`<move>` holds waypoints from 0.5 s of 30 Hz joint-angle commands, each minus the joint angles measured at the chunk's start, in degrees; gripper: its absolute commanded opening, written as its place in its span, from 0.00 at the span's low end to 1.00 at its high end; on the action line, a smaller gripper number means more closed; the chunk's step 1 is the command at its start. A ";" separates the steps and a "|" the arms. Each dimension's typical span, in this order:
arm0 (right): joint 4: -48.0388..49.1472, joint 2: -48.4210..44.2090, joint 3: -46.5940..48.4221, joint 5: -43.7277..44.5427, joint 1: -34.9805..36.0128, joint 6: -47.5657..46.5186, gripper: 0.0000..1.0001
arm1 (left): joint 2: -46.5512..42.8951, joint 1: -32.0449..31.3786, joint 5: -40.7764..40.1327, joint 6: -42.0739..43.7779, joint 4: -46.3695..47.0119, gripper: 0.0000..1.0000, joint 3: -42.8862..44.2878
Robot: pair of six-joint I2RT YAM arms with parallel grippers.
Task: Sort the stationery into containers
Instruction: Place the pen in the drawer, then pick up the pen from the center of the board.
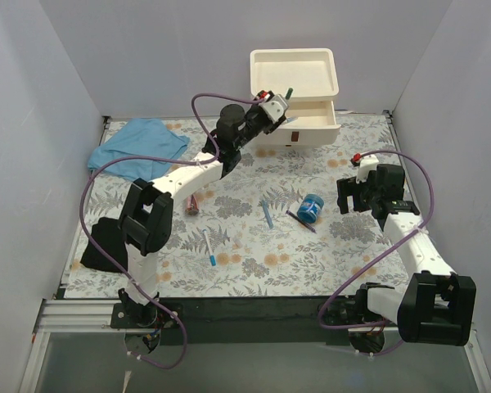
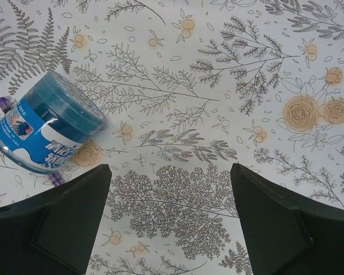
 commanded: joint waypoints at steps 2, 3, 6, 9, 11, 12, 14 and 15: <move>0.80 -1.66 -0.72 0.57 -0.26 0.49 0.95 | 0.39 0.35 -5.40 -1.93 1.69 0.61 3.51; 0.80 -1.75 -0.89 0.75 -0.26 0.40 0.95 | -0.13 0.35 -7.50 -2.46 2.92 0.63 2.64; 0.80 -2.19 -1.15 0.75 -0.26 0.40 0.95 | -6.09 0.35 -9.28 -4.13 7.49 0.64 -1.12; 0.80 -2.54 -2.38 0.93 -0.26 0.40 0.95 | -14.62 0.35 -8.50 -6.59 7.24 0.64 -7.18; 1.23 -2.72 -3.61 0.58 -0.26 0.49 0.95 | -20.75 0.26 -7.97 -6.76 5.31 0.63 -10.97; 1.50 -2.63 -3.88 0.49 -0.26 0.75 0.95 | -22.70 0.26 -7.88 -7.29 4.61 0.63 -12.82; 1.50 -2.46 -4.23 0.23 -0.26 0.75 0.95 | -27.54 0.26 -3.85 -7.56 0.14 0.62 -18.44; 1.50 -2.37 -4.23 0.05 -0.26 0.75 0.95 | -31.91 0.26 -0.79 -6.78 -2.41 0.61 -20.63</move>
